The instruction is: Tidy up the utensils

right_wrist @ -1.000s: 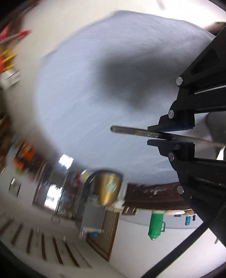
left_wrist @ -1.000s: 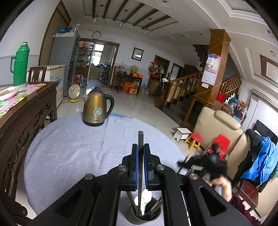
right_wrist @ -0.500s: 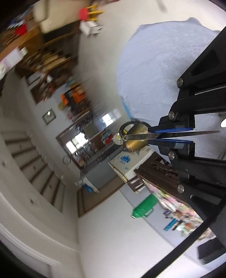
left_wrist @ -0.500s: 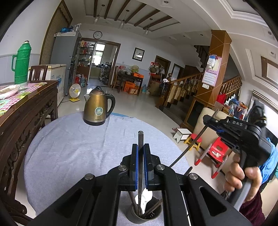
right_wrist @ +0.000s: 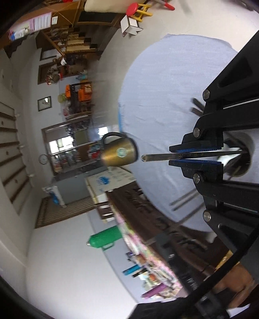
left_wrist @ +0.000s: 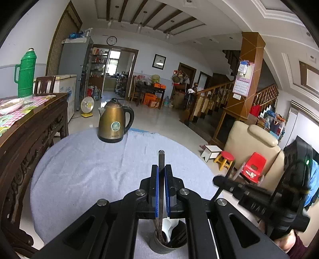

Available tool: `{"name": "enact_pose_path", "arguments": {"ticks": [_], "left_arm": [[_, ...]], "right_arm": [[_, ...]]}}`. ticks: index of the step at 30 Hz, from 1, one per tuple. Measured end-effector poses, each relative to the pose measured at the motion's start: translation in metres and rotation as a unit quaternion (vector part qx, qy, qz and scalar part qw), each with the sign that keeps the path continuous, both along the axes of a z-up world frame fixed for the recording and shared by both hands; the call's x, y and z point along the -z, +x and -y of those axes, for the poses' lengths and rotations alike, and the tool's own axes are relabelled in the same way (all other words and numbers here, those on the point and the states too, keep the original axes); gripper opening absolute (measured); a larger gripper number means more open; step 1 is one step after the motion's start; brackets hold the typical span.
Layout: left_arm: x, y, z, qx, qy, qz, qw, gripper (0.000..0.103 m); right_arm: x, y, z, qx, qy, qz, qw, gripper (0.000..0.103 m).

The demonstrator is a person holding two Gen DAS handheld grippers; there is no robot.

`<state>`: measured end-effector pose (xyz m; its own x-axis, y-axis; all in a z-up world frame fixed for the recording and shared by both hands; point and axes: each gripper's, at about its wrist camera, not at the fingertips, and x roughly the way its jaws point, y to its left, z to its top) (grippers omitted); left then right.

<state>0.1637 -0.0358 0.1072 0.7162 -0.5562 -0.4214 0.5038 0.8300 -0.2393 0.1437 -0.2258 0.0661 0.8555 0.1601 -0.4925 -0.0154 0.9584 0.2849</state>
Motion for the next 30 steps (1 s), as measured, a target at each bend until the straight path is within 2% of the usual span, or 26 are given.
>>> {"name": "enact_pose_path", "arguments": {"ticks": [7,17,20,23,27,30], "left_arm": [[0.010,-0.002,0.002,0.007,0.010,-0.015,0.9998,0.006],[0.017,-0.006,0.011,0.016,0.027,-0.025,0.9992,0.006],[0.016,-0.006,0.011,0.006,0.042,-0.023,0.9988,0.006],[0.016,-0.011,0.013,-0.002,0.057,-0.012,0.9983,0.007],[0.019,-0.011,0.017,-0.015,0.080,-0.009,0.9967,0.026],[0.021,-0.013,0.016,-0.024,0.092,-0.009,0.9954,0.032]], "right_arm": [[0.031,-0.003,0.004,-0.006,-0.008,-0.044,0.999,0.007],[0.036,-0.003,0.006,-0.004,0.007,-0.060,0.998,0.007],[0.037,-0.001,0.010,0.000,0.017,-0.069,0.997,0.010],[0.039,0.000,0.014,0.004,0.027,-0.079,0.997,0.016],[0.039,-0.002,0.015,0.007,0.032,-0.081,0.996,0.023],[0.037,-0.005,0.016,0.008,0.034,-0.078,0.996,0.024]]}}
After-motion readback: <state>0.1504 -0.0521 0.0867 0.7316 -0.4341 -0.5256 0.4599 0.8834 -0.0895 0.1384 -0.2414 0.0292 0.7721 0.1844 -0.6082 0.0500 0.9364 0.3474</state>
